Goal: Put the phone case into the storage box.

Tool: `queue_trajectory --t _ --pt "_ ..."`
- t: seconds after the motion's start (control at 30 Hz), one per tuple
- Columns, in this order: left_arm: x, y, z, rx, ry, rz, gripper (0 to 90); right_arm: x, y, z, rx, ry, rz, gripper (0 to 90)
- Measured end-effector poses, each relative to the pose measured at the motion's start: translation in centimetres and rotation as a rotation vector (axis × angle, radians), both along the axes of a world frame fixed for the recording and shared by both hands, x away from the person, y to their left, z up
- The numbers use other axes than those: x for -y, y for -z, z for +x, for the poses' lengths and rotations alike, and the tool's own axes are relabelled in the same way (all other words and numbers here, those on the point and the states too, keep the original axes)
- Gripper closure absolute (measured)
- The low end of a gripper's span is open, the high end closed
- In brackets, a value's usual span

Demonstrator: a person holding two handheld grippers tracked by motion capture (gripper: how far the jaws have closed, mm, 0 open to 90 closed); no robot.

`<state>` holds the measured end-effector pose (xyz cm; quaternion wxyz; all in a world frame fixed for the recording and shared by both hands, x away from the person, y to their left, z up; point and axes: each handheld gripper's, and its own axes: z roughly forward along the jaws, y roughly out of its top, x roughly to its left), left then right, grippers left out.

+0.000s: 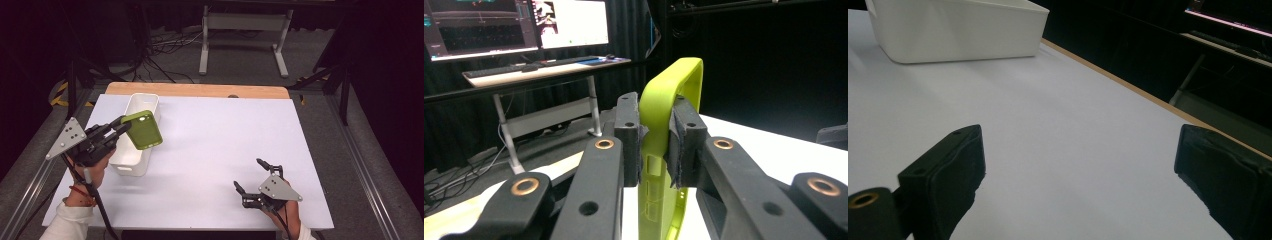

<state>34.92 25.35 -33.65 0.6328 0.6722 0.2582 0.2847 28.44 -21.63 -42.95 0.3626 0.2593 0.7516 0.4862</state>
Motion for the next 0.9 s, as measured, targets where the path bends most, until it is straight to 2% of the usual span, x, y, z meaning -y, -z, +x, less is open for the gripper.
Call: queue_trajectory --t 0.3,0.43,0.9 --pt "-0.4 -0.1 0.2 0.007 -0.013 0.003 77.8 0.0 -0.1 0.0 0.005 -0.004 0.004 8.1" --pt "-0.8 -0.1 0.4 0.009 -0.026 0.007 77.8 0.0 0.0 0.0 0.006 -0.004 -0.009 8.1" --pt "-2.2 -0.2 0.5 0.012 -0.058 -0.017 77.8 -0.2 0.2 0.1 0.002 -0.006 -0.014 8.1"
